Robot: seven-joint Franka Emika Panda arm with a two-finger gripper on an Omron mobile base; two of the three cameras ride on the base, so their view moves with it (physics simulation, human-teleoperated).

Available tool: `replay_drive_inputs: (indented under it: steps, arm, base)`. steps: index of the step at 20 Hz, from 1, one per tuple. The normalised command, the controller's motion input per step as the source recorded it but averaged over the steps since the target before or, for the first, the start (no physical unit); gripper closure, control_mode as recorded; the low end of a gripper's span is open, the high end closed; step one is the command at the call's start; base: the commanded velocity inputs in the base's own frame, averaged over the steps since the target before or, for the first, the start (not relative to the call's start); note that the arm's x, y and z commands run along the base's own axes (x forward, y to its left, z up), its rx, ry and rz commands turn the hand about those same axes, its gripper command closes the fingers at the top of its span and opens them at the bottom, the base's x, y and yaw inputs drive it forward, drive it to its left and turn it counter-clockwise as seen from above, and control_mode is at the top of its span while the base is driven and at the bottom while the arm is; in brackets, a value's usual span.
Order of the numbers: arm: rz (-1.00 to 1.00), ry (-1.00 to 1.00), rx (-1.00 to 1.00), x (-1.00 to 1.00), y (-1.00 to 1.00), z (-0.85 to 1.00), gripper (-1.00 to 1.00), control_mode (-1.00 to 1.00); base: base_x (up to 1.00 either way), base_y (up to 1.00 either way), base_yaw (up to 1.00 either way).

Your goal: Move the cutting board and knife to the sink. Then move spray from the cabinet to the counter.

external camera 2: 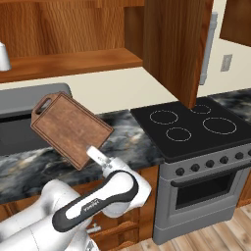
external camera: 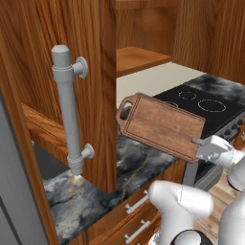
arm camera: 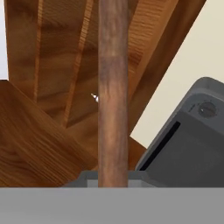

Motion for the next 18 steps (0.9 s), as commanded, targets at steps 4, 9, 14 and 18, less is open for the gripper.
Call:
replay_drive_inputs:
  steps: [4, 9, 14, 18]
  arm:
    - [0.00, 0.01, 0.00, 0.00, 0.08, 0.00, 1.00, -1.00]
    - [0.00, 0.00, 0.00, 0.00, 0.04, -0.01, 1.00, -1.00]
    - [0.03, 0.00, 0.01, -0.11, -0.19, 0.00, 1.00, 1.00]
    - [0.00, 0.00, 0.00, 0.00, 0.00, 0.00, 1.00, 1.00]
  base:
    - [0.00, 0.00, 0.00]
    - [0.00, 0.00, 0.00]
    - [-0.31, -0.39, 0.00]
    - [-0.71, -1.00, 0.00]
